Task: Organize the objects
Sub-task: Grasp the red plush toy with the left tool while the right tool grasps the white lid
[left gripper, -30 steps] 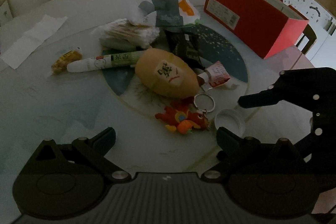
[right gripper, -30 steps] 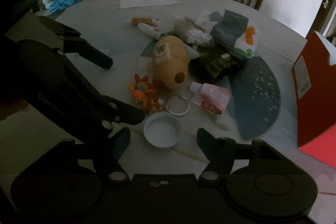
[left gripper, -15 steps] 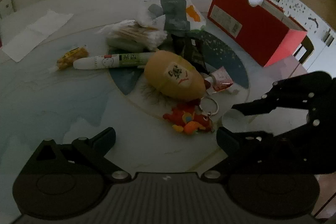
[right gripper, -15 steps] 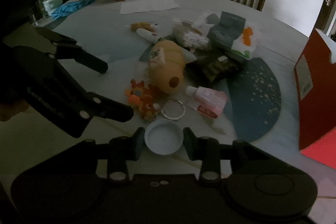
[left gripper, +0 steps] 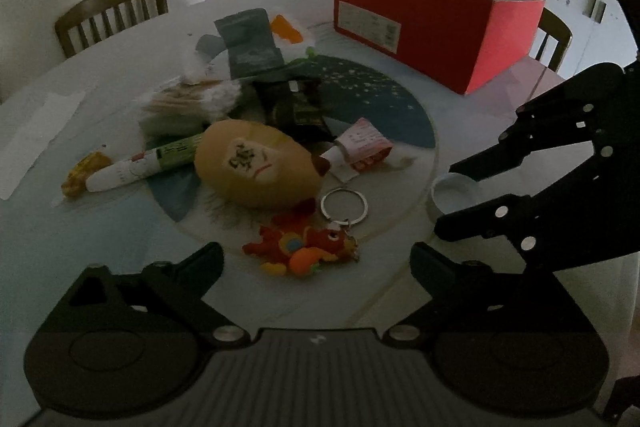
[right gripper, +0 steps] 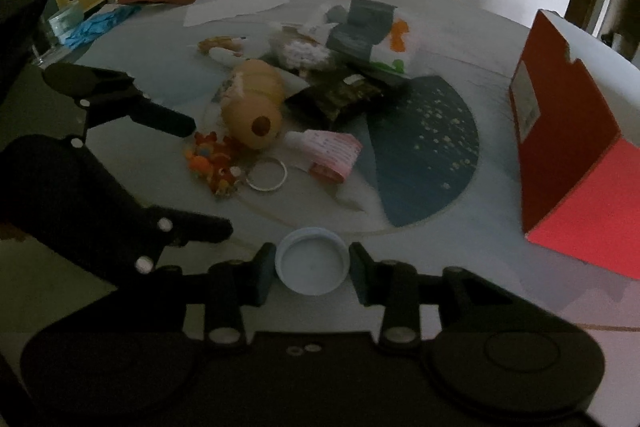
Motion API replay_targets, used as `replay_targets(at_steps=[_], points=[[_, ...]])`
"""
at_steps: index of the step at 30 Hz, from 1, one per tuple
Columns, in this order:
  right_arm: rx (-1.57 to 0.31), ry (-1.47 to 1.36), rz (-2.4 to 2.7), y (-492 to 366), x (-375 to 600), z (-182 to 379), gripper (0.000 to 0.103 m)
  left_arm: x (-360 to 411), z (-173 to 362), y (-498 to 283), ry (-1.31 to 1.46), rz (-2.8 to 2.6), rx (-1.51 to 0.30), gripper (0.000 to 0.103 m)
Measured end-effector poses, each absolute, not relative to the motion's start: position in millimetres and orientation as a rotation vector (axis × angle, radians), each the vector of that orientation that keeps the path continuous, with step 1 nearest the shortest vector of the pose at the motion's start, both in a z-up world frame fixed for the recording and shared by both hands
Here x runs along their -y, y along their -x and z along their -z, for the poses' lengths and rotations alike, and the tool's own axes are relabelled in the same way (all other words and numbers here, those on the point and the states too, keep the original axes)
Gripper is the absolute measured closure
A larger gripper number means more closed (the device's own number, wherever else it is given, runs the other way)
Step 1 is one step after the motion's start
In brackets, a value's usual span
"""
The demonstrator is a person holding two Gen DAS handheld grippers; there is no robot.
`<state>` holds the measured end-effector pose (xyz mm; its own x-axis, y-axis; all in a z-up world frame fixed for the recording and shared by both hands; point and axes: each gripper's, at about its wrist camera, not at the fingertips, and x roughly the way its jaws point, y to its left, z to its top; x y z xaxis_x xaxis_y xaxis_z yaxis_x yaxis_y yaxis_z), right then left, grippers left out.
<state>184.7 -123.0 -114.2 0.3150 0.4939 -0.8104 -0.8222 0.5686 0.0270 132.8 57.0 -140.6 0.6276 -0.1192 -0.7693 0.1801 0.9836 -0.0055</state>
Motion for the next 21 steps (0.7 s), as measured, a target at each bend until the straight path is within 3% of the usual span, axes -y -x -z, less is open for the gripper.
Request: replay_targets(at_steps=[9, 21], points=[[-0.891, 0.424, -0.888, -186, 131, 113, 0.065, -55, 137, -136, -0.081, 0.139, -0.867, 0.042], [-0.914, 0.367, -0.890, -189, 156, 98, 0.065, -52, 132, -131, -0.018, 0.098, -0.915, 0.043]])
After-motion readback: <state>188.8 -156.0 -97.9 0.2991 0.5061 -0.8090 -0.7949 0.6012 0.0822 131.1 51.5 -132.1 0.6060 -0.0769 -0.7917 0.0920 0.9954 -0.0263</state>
